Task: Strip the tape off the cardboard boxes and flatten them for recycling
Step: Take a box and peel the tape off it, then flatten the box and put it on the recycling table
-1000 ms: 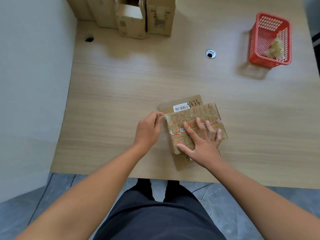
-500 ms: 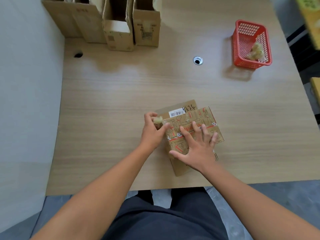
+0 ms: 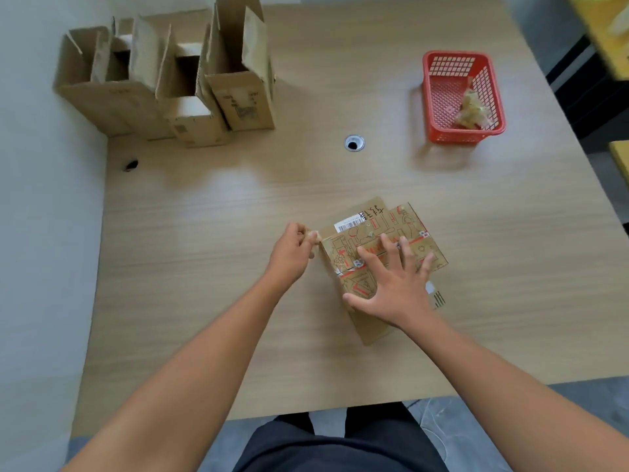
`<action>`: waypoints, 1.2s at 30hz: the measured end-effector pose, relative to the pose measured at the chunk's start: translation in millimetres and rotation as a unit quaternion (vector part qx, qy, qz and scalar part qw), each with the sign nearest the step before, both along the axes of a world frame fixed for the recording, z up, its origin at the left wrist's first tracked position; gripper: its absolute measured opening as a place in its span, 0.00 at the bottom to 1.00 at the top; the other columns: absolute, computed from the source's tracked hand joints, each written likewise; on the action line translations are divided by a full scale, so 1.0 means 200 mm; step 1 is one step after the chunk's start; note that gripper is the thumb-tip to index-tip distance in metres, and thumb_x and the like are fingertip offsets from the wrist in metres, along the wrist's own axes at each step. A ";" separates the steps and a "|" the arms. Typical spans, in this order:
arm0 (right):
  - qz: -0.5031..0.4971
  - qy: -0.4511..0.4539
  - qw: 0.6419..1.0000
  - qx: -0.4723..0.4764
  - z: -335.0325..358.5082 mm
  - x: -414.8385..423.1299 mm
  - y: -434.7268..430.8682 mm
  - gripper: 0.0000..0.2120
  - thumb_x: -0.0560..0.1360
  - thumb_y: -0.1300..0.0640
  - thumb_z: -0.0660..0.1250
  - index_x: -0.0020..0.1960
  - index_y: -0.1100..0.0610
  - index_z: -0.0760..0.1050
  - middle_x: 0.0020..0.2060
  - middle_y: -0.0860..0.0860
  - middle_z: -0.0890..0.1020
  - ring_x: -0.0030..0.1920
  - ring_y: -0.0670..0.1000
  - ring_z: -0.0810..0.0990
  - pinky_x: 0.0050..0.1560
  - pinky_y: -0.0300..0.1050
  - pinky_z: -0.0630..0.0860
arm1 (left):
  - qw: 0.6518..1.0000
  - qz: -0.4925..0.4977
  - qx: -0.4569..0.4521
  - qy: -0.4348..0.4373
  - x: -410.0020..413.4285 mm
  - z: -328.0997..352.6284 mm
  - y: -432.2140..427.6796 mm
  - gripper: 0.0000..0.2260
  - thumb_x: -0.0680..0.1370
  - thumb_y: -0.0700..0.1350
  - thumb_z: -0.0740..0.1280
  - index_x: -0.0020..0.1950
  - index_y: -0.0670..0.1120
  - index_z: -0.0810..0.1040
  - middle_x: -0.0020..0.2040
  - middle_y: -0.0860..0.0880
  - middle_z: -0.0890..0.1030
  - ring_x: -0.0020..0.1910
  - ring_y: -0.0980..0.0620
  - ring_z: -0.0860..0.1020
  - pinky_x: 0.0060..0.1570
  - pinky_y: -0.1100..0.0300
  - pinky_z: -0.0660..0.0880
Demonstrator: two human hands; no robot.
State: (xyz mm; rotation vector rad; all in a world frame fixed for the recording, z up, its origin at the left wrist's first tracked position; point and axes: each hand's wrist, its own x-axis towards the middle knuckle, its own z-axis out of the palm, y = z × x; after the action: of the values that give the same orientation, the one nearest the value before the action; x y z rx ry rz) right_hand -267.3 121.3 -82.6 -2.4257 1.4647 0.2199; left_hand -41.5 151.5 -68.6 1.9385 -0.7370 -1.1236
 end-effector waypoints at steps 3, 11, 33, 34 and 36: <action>0.004 -0.008 1.000 0.001 0.00 -0.22 -0.20 0.46 0.62 0.19 0.56 0.77 0.30 0.51 0.82 0.46 0.45 0.81 0.58 0.36 0.72 0.79 0.35 | 0.995 0.086 -0.040 0.034 -0.14 0.10 -0.26 0.12 0.86 0.48 0.58 0.47 0.46 0.77 0.41 0.52 0.86 0.33 0.56 0.75 0.40 0.57 0.73; -0.007 -0.073 0.997 -0.017 0.01 -0.75 -0.72 0.37 0.67 0.19 0.56 0.72 0.30 0.62 0.80 0.43 0.54 0.82 0.55 0.44 0.74 0.74 0.34 | 0.995 -0.080 -0.063 0.014 -0.62 0.22 -1.03 0.19 0.80 0.62 0.67 0.40 0.49 0.83 0.26 0.56 0.64 0.28 0.55 0.62 0.35 0.57 0.63; -0.046 -0.112 0.978 -0.168 -0.08 -0.99 -1.35 0.36 0.76 0.30 0.58 0.77 0.51 0.71 0.76 0.54 0.70 0.79 0.57 0.63 0.79 0.63 0.54 | 0.873 -0.309 -0.123 -0.358 -0.98 -0.12 -2.29 0.09 0.79 0.48 0.71 0.58 0.47 0.82 0.56 0.51 0.74 0.57 0.50 0.75 0.60 0.53 0.73; -0.045 -0.124 0.976 -0.172 -0.08 -0.99 -1.35 0.35 0.76 0.31 0.60 0.76 0.51 0.72 0.75 0.55 0.70 0.79 0.57 0.63 0.79 0.63 0.55 | 0.870 -0.320 -0.117 -0.357 -0.97 -0.10 -2.27 0.14 0.79 0.50 0.71 0.62 0.48 0.80 0.59 0.50 0.76 0.59 0.49 0.75 0.62 0.52 0.73; -0.046 -0.145 0.972 -0.177 -0.09 -0.99 -1.35 0.33 0.76 0.35 0.62 0.74 0.53 0.74 0.75 0.55 0.71 0.79 0.57 0.63 0.79 0.63 0.55 | 0.875 -0.322 -0.126 -0.339 -0.97 -0.07 -2.24 0.22 0.77 0.50 0.73 0.70 0.49 0.75 0.64 0.49 0.77 0.64 0.48 0.75 0.66 0.50 0.72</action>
State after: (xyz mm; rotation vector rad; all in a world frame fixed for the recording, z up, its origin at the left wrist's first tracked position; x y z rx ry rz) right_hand -465.1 -149.0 -99.8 -2.5062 1.5813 -0.4360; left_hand -234.7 -297.1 -82.7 1.8920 -1.9176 -0.6017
